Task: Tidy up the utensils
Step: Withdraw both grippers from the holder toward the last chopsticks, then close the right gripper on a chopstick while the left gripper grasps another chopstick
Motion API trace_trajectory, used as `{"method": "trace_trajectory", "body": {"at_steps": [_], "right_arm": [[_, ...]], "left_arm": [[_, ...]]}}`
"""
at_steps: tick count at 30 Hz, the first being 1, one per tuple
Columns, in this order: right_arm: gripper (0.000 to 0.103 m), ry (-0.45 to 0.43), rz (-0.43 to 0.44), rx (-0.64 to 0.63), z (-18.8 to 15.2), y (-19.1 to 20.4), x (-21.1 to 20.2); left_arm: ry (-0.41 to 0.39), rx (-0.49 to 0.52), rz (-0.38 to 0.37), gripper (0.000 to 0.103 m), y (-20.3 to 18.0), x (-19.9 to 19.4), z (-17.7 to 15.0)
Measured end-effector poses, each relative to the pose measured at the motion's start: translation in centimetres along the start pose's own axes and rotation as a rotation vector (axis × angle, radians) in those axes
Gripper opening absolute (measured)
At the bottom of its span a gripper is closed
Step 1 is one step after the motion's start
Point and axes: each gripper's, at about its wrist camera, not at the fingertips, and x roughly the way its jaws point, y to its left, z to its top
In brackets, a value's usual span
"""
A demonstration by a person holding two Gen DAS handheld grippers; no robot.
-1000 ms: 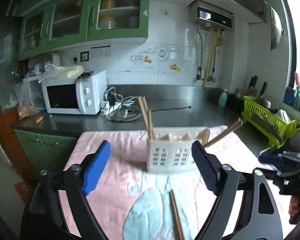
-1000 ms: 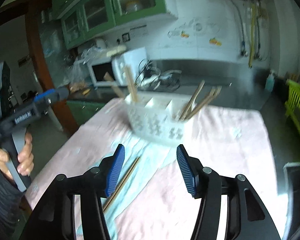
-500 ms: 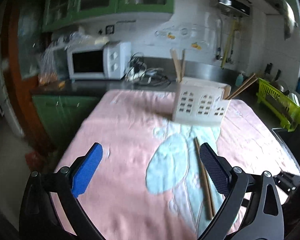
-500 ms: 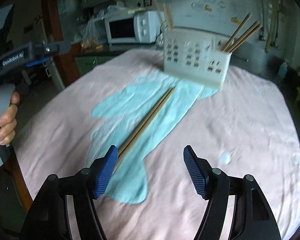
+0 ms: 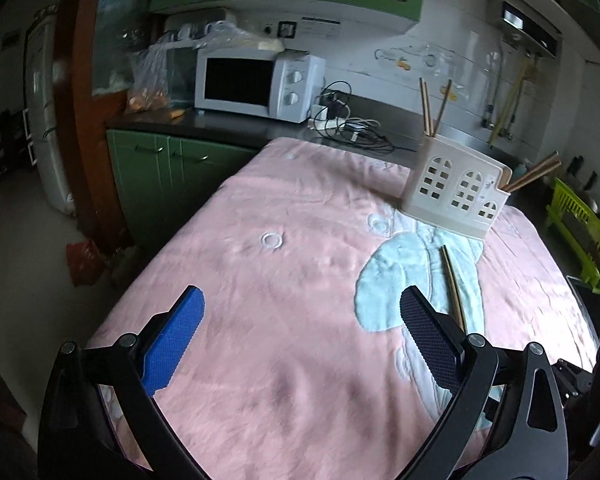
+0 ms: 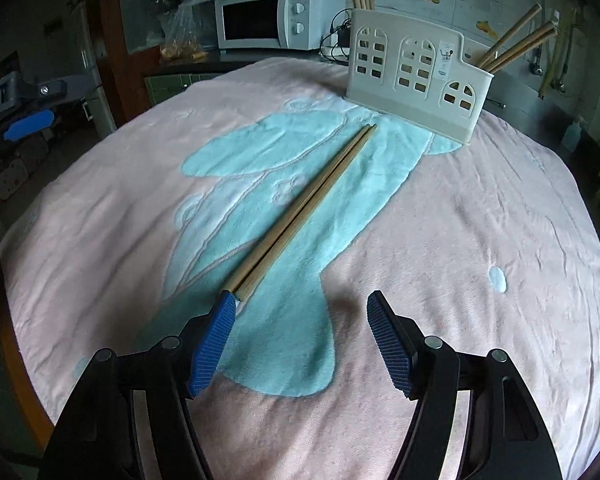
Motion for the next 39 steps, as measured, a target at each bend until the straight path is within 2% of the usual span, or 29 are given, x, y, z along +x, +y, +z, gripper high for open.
{"method": "trace_trajectory", "body": {"at_steps": [9,14,22,28,29,34,39], "right_arm": [[0.066,0.010,-0.034,0.013,0.2,0.7,0.6],[0.066,0.001,-0.103,0.057,0.3,-0.3,0.5],[0.059,-0.010,-0.123,0.077,0.6,-0.7,0.5],[0.037,-0.006,-0.103,0.081,1.2,-0.1,1.2],[0.036,-0.005,-0.102,0.081,1.3,0.0,1.3],[0.010,-0.007,-0.096,0.069,1.5,0.2,1.4],[0.008,-0.009,-0.077,0.102,1.3,-0.8,1.1]], "left_arm": [[0.019,-0.024,-0.003,0.097,0.4,0.6,-0.8],[0.020,-0.030,0.005,0.097,0.7,0.5,-1.0],[0.032,-0.057,-0.002,0.097,1.2,0.9,-1.4],[0.052,-0.021,-0.019,0.097,0.5,1.0,-1.9],[0.056,-0.018,-0.022,0.097,0.4,1.1,-2.0],[0.074,-0.005,-0.035,0.097,-0.3,1.2,-2.5],[0.093,0.049,-0.095,0.097,-2.4,1.3,-3.4]]}}
